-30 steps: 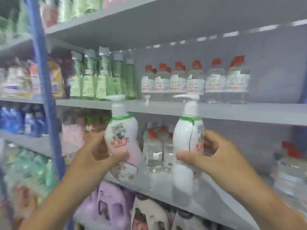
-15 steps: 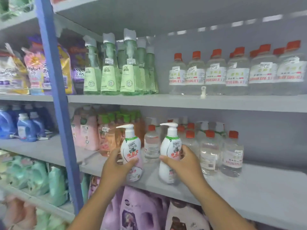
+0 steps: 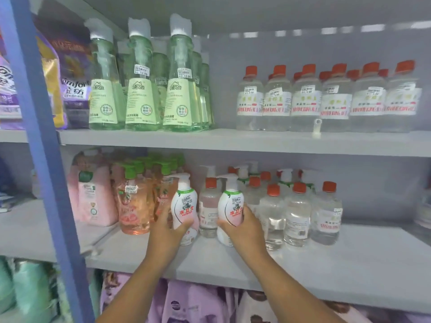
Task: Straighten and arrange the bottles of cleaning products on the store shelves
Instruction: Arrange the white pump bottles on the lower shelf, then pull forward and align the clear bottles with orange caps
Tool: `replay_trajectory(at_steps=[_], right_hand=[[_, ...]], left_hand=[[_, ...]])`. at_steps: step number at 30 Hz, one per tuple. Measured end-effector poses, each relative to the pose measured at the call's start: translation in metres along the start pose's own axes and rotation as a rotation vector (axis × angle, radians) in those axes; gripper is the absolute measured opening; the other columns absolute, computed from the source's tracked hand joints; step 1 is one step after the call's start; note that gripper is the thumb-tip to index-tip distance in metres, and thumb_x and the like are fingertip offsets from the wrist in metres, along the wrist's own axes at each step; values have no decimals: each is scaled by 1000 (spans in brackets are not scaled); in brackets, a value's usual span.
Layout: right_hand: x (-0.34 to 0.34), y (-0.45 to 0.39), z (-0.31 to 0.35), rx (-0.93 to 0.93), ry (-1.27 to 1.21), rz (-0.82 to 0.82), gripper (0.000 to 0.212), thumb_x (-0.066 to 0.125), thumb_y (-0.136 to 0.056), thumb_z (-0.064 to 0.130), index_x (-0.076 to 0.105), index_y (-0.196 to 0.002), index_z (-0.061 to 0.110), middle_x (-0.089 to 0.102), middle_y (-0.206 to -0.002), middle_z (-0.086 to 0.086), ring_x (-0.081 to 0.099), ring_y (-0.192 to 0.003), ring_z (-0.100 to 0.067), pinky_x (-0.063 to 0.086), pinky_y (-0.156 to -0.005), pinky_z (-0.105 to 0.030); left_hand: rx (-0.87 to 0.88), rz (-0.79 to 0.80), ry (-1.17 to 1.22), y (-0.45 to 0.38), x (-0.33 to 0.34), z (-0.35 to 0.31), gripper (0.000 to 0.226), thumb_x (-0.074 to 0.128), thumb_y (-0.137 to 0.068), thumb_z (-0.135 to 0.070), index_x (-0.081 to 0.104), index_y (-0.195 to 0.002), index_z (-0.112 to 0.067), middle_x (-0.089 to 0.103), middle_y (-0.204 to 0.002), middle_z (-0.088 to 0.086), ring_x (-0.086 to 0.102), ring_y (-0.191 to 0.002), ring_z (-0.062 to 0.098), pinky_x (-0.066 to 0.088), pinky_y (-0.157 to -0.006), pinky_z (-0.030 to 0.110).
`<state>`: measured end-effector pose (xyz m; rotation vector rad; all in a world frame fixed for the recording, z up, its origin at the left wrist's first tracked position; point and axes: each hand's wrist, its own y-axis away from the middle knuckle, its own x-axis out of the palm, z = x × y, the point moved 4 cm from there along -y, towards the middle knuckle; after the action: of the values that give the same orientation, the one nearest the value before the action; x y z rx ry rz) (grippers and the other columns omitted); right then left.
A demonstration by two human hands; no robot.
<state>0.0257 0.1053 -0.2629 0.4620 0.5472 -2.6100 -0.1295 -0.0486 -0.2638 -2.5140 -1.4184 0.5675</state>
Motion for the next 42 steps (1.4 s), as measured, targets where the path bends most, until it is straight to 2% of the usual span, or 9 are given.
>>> replay_trajectory(at_steps=[6,11,15,21,25,29,35,39,42], right_hand=[[-61,23,-22,-10,-128,68,50,85,-83,35,56,-124,31,70,-110,16,67,-96,4,49,-74,-11],[-160,27,-51,-12,-209,-121,24,79,-89,36,69,-110,33,76,-95,7,73,-92,-14,61,-83,-38],[-229,3,-84,11,-46,-324,28,77,-89,35,63,-112,29,64,-118,9,66,-104,-13,55,-88,-33],[-235,-38,-108,76,6,-26,46,89,-76,27,53,-101,40,66,-112,8,67,-98,-7,57,-86,-33],[-230,-58,-122,55,0,-22,57,90,-59,41,59,-107,33,71,-106,6,72,-94,-12,60,-87,-44],[-238,-49,-117,22,-26,4,49,91,-70,29,58,-105,34,73,-101,11,71,-90,-7,58,-77,-29],[-270,-15,-115,5,-71,84,48,90,-73,23,61,-110,32,73,-102,12,71,-91,-5,59,-85,-33],[-309,21,-105,-30,-136,78,50,90,-71,21,64,-111,35,74,-94,16,69,-80,7,51,-68,-15],[-347,51,-83,-115,-136,53,50,92,-67,30,64,-107,42,71,-95,32,67,-86,12,48,-71,-15]], left_hand=[[171,-296,-196,44,18,-29,48,77,-89,-30,57,-132,-27,57,-127,-11,56,-115,14,49,-97,39],[293,-159,-25,75,90,-68,33,75,-90,-21,63,-120,-26,61,-120,-12,61,-111,6,49,-94,23],[154,75,2,77,156,-74,55,79,-86,-39,54,-135,-32,60,-130,-18,59,-118,1,48,-104,30],[39,87,8,71,208,-76,59,88,-77,-40,47,-115,-59,65,-121,-20,63,-108,-4,54,-96,32],[35,2,-28,72,214,-77,61,90,-73,-43,49,-119,-51,67,-115,-17,66,-105,1,57,-93,37],[-19,0,-39,82,213,-87,60,90,-74,-41,51,-120,-45,69,-108,-19,66,-100,2,56,-84,29],[-52,23,-142,115,213,-106,54,87,-74,-49,64,-120,-36,73,-104,-18,66,-98,3,55,-84,29],[-6,37,-132,165,211,-141,60,85,-67,-62,67,-120,-41,74,-106,-15,68,-95,3,57,-85,31],[75,52,-5,208,209,-189,44,93,-67,-40,74,-106,-47,77,-103,-10,71,-90,1,54,-75,19]])
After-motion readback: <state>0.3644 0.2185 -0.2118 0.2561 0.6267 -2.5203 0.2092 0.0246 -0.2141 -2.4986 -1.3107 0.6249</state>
